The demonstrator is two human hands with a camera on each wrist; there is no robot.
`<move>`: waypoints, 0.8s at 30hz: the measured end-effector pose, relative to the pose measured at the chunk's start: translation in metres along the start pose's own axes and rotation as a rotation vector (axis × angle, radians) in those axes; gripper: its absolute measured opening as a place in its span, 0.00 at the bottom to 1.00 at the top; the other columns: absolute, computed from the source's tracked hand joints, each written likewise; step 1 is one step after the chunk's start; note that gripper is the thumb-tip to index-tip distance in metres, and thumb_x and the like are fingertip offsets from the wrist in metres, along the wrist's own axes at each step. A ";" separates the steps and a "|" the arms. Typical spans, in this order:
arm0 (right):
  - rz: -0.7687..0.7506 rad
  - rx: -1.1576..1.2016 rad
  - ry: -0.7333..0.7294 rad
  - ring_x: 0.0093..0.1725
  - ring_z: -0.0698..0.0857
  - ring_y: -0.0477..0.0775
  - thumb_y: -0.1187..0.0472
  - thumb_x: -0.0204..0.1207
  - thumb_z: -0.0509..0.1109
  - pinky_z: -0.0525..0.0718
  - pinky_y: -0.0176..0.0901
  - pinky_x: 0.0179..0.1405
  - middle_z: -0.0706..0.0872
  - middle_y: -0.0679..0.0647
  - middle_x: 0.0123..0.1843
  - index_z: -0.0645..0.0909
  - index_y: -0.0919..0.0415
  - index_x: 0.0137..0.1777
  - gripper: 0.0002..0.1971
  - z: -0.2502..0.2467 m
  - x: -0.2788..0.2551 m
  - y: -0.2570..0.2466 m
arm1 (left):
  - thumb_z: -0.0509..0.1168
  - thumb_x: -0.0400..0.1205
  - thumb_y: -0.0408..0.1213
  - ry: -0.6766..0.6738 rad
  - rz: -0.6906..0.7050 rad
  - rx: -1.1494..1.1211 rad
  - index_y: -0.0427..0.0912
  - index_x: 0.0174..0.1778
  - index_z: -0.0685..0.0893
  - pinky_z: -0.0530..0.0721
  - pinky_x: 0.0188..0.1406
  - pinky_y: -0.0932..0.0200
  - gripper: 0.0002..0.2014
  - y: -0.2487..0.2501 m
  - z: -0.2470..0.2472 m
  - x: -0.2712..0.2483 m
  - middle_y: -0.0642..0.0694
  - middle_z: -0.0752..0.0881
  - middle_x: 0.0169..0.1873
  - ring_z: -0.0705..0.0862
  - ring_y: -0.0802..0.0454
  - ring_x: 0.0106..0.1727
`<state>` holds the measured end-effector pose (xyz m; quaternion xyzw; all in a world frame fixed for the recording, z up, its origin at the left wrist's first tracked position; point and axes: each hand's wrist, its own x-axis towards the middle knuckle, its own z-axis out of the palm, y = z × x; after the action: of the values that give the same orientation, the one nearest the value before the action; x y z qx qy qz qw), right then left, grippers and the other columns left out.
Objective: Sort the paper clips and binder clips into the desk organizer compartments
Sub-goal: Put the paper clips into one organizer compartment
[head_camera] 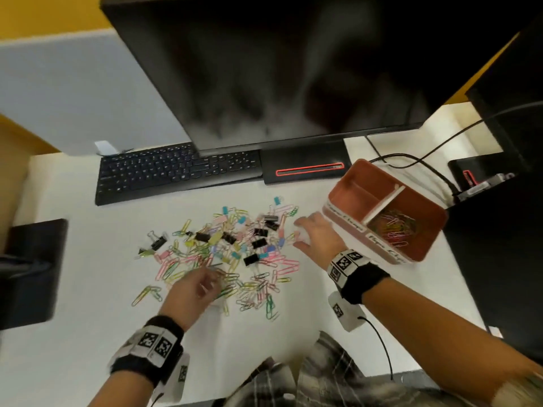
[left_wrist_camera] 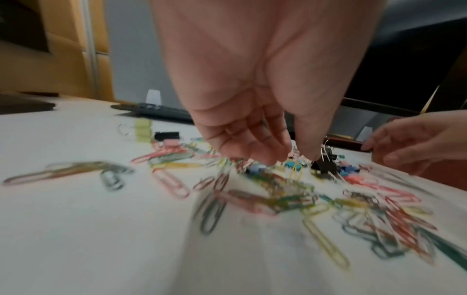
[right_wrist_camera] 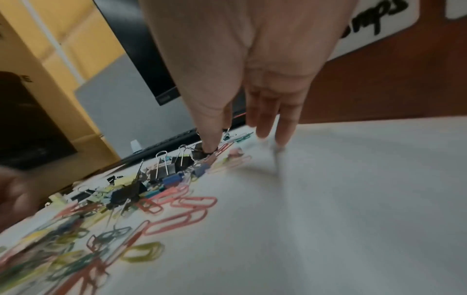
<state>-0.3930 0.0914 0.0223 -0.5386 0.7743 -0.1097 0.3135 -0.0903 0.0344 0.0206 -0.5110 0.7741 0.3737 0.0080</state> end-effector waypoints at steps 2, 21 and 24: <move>0.004 0.006 0.057 0.58 0.78 0.58 0.52 0.71 0.73 0.80 0.49 0.57 0.73 0.54 0.62 0.72 0.52 0.63 0.22 0.006 -0.007 -0.007 | 0.73 0.73 0.41 -0.012 0.024 -0.010 0.55 0.46 0.81 0.78 0.36 0.68 0.09 -0.014 0.008 -0.009 0.52 0.82 0.40 0.80 0.62 0.36; -0.005 0.029 -0.127 0.60 0.74 0.56 0.57 0.68 0.77 0.74 0.46 0.63 0.75 0.55 0.63 0.79 0.58 0.58 0.19 0.089 -0.036 -0.071 | 0.68 0.77 0.29 -0.015 0.257 0.071 0.39 0.54 0.85 0.81 0.57 0.54 0.10 -0.031 0.024 0.016 0.43 0.82 0.51 0.81 0.45 0.52; 0.031 0.080 -0.118 0.56 0.80 0.57 0.61 0.72 0.73 0.77 0.45 0.60 0.82 0.56 0.56 0.83 0.61 0.50 0.08 0.085 -0.027 -0.073 | 0.65 0.79 0.31 -0.018 0.289 0.118 0.37 0.53 0.86 0.78 0.58 0.57 0.09 -0.024 0.019 0.024 0.42 0.84 0.51 0.81 0.44 0.54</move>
<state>-0.2800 0.1012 0.0030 -0.5191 0.7578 -0.1035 0.3816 -0.0895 0.0220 -0.0158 -0.3893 0.8601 0.3296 -0.0090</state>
